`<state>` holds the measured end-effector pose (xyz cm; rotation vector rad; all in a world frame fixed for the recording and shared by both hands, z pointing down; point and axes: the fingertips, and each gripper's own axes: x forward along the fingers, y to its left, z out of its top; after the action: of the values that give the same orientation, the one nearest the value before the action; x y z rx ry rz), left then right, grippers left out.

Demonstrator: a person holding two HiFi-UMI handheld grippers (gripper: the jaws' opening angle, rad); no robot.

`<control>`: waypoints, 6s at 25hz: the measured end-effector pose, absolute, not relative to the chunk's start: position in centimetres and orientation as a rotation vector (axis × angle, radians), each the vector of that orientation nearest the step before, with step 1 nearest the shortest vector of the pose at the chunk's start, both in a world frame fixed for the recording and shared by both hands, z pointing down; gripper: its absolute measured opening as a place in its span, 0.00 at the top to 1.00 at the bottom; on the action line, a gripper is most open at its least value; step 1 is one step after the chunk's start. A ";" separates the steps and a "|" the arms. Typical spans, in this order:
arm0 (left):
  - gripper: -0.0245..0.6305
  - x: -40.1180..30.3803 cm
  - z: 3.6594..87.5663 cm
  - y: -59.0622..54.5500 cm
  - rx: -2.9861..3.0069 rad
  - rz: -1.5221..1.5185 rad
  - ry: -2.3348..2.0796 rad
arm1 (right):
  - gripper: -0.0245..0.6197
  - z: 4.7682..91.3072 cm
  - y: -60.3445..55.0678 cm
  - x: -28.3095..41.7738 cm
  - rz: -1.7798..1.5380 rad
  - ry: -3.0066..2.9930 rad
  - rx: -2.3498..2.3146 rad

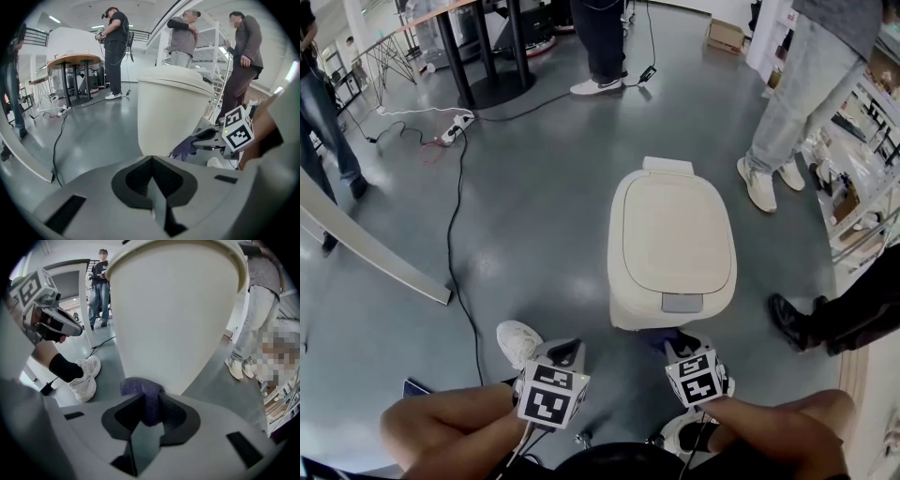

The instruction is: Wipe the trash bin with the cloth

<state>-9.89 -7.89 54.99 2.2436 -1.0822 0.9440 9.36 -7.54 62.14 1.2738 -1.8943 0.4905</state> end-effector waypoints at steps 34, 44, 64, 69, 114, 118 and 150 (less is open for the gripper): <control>0.96 6.0 39.8 -5.8 2.605 0.910 -0.935 | 0.82 44.5 -1.1 16.0 0.086 -2.160 1.348; 0.96 15.0 36.8 -5.1 2.678 0.835 -0.919 | 0.82 41.5 -3.9 19.8 -0.085 -2.196 1.001; 0.96 16.7 45.3 -4.6 2.545 0.949 -0.830 | 0.82 43.6 -11.8 21.9 -0.088 -2.405 1.127; 0.96 16.9 46.2 -4.5 2.539 0.959 -0.817 | 0.82 43.3 -13.0 20.8 0.025 -2.509 1.174; 0.96 17.9 54.6 -6.3 2.417 1.103 -0.874 | 0.82 59.0 -14.0 21.3 0.319 -2.597 1.081; 0.96 17.8 55.4 -6.1 2.391 1.116 -0.852 | 0.82 61.2 -14.3 21.0 0.348 -2.568 1.071; 0.96 19.7 56.2 -3.7 2.408 1.191 -0.731 | 0.82 48.0 -16.6 23.2 -0.031 -2.684 1.108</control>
<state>19.69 -3.65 56.16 2.4084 -0.7308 1.1910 23.21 -16.58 48.01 1.1077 -2.6836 -0.0310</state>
